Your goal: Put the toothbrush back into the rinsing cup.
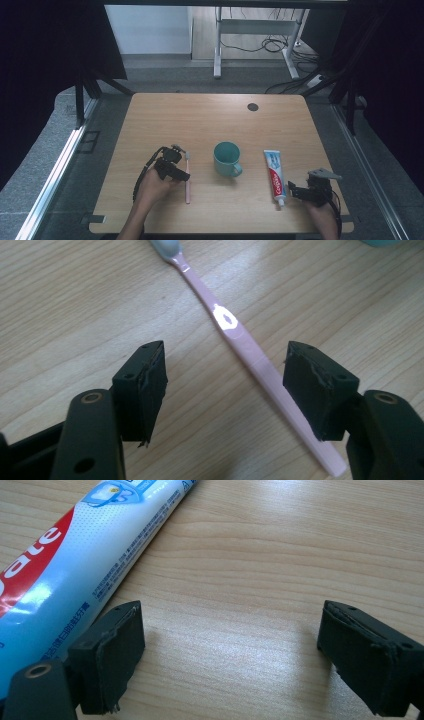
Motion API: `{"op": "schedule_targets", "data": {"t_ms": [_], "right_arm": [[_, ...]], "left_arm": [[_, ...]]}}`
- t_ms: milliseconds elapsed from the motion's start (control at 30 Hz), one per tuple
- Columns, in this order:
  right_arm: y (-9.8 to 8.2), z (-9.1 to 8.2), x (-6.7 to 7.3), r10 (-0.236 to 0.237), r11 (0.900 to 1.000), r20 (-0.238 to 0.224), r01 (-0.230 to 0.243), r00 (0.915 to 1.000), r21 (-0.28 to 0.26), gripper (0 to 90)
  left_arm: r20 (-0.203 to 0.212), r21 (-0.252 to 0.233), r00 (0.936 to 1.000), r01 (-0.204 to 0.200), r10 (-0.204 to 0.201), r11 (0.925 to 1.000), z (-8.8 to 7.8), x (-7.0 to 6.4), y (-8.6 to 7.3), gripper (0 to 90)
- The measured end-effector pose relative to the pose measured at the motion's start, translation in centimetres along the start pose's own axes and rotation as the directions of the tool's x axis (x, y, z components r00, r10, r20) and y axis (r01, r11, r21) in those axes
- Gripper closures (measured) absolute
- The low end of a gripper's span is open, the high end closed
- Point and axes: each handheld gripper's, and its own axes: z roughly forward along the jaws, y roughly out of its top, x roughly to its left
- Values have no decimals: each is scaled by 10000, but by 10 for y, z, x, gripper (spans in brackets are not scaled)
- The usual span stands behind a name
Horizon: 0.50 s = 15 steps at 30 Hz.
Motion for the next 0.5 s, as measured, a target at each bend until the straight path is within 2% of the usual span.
{"op": "schedule_targets", "data": {"t_ms": [267,500], "right_arm": [[0,0,0,-23,10000,-14,23,10000,3,113],[0,0,0,-44,10000,-40,44,10000,4,113]], "left_arm": [[-66,488,9999,-109,113,9988,6,-9,10,401],[-188,1106,9997,-158,180,9937,15,-15,17,441]]}}
